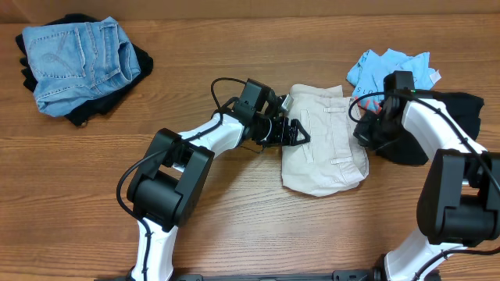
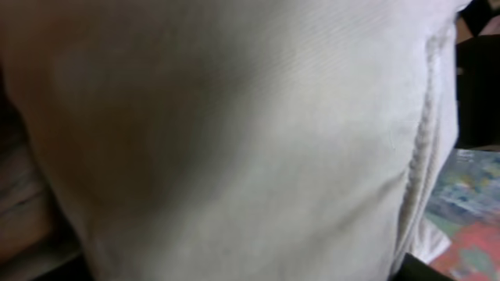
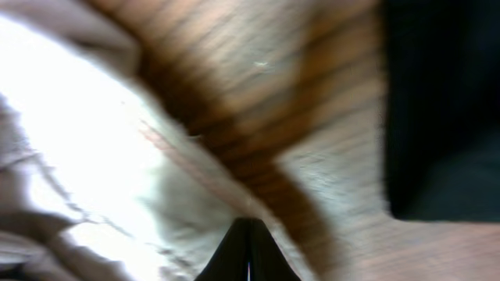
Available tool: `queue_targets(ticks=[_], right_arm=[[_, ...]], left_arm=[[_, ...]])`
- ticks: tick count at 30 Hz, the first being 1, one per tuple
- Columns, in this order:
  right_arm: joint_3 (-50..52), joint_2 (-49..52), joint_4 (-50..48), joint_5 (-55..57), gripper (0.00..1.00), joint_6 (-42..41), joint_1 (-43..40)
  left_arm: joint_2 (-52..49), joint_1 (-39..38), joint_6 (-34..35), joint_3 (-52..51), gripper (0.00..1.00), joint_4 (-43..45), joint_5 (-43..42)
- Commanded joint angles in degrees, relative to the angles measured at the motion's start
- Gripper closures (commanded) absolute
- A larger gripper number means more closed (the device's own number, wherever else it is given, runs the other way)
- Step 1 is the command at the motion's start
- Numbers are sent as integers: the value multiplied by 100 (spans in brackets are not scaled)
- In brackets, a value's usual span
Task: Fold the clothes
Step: 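Grasp the folded pants bundle with the left gripper and lift it, then carry the pants to the top-left pile and release with left gripper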
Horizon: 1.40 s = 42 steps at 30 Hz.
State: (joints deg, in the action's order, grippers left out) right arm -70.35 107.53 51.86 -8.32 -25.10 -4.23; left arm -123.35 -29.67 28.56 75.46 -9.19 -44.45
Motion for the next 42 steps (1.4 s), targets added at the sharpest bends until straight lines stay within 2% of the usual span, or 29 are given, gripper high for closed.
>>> queue_targets(ticks=[1, 5, 8, 9, 10, 11, 13, 14, 15, 20, 22, 24, 26, 27, 30, 35, 42], right_arm=[[280, -2, -264, -295, 96, -26, 361], [339, -2, -476, -428, 96, -199, 754], [339, -2, -562, -573, 96, -306, 962], [339, -2, -584, -581, 96, -306, 1036], [339, -2, -601, -579, 96, -315, 1104], [339, -2, -612, -579, 96, -334, 1137], [339, -2, -614, -592, 96, -348, 1163], [339, -2, -592, -590, 96, -348, 1163], [339, -2, -570, -590, 96, -345, 1163], [337, -2, -431, -459, 94, -295, 1158], [337, -2, -382, -461, 91, -271, 1143], [310, -4, -321, -459, 82, -146, 1082], [308, -4, -264, -459, 31, -146, 929], [308, -4, -245, -463, 26, -149, 831], [308, -4, -201, -527, 19, -151, 505], [310, -4, -96, -935, 19, 7, 223], [310, -4, 35, -938, 18, 157, 223]], left_arm=[[-195, -74, 192, -68, 13, 175, -46], [-195, -85, 236, -68, 14, 234, -122], [-195, -179, 243, -68, 18, 308, -48], [-195, -240, 258, -68, 16, 378, -22], [-195, -323, 254, -68, 8, 428, 22], [-195, -382, 256, -68, 5, 457, 72], [-195, -479, 262, -68, 10, 503, 127], [-195, -498, 282, -68, 25, 516, 120], [-195, -496, 286, -66, 44, 514, 116], [-175, -323, 365, -63, 95, 446, 31], [-90, -144, 310, -61, 96, 363, -168], [76, 15, 125, -61, 96, 195, -166], [483, 247, -284, -52, 96, -120, -83], [662, 334, -358, -46, 96, -232, -11], [1399, 734, -592, 26, 96, -553, 35], [2433, 1631, -404, 68, 96, -662, 466], [2874, 3403, -144, 160, 96, -645, 485]])
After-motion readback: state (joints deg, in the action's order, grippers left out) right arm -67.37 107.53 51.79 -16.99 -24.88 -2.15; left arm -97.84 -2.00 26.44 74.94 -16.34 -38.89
